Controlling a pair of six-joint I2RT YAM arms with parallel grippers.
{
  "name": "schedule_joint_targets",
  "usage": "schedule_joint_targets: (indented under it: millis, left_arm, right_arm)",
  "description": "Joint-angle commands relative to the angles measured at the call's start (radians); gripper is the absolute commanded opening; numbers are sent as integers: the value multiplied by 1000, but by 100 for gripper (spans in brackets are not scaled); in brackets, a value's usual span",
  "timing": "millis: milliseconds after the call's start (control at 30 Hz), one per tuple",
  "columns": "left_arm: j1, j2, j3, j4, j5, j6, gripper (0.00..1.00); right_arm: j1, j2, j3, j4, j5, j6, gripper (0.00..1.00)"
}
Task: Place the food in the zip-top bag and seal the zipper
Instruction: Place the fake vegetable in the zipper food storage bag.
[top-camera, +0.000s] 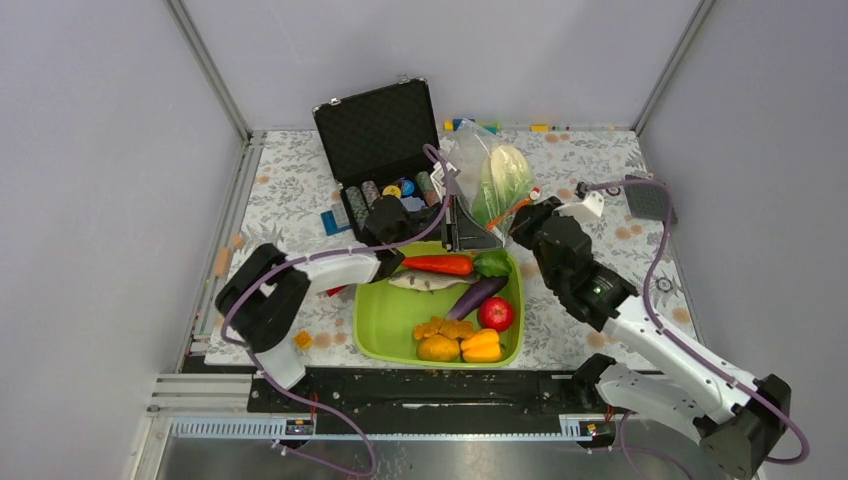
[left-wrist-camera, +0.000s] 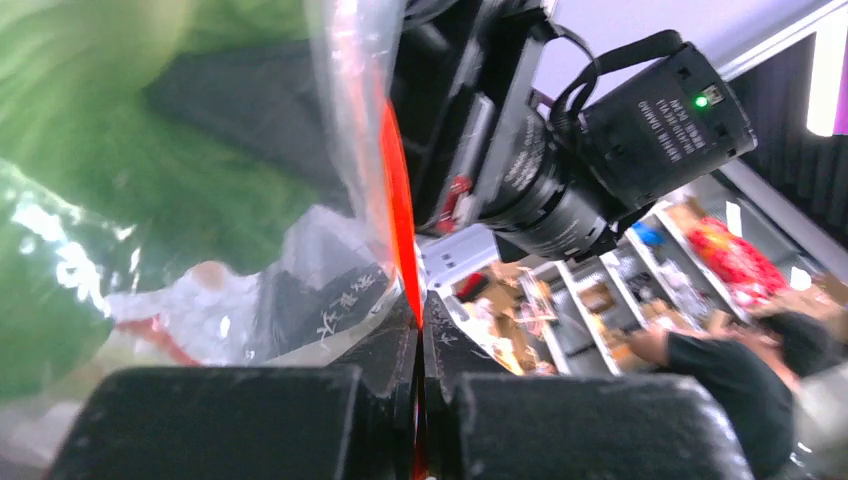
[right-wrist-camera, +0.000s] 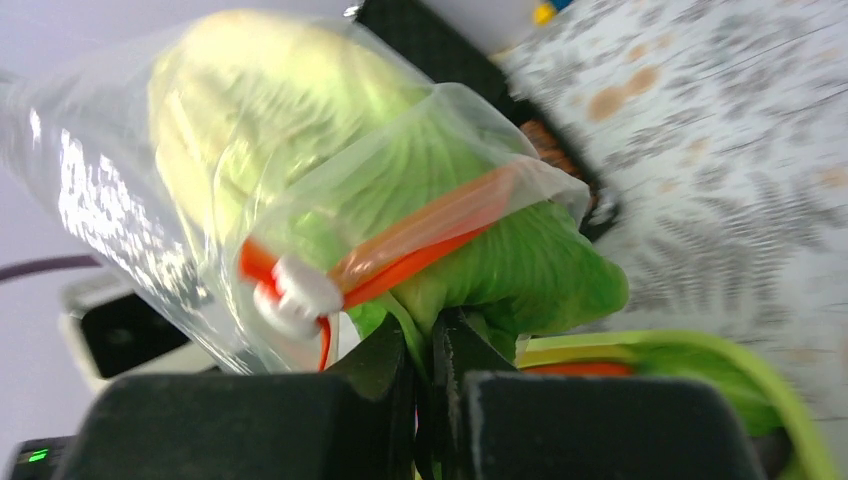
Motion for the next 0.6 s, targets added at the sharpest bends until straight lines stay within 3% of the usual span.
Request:
schedule_joint_targets:
  millis: [0,133,200,267,333,433,567]
  left_arm:
    - [-9,129,107,462,147,-359,0]
    - [-10,131,104,449,147,-351,0]
    - [-10,77,92,363,137,-287,0]
    - [-11,8,80,152,105,-117,0]
    - [-15,-85,77,-277,10,120,0]
    - [-39,-215,133,-801,-285,434,0]
    - [-43,-287,157,-979,-479,516,0]
  right_arm:
    - [-9,92,117,-188,202,-190,0]
    - [-10,210,235,-318,248,-244,0]
    - [-10,254,267,-358,254,-245,0]
    - [-9,288,292,-393,244,-235,0]
    - [-10,314,314,-441,242,-231,0]
    - [-10,357,350,-515,269,-228,0]
    - [-11,385,377,-559,240,-236,0]
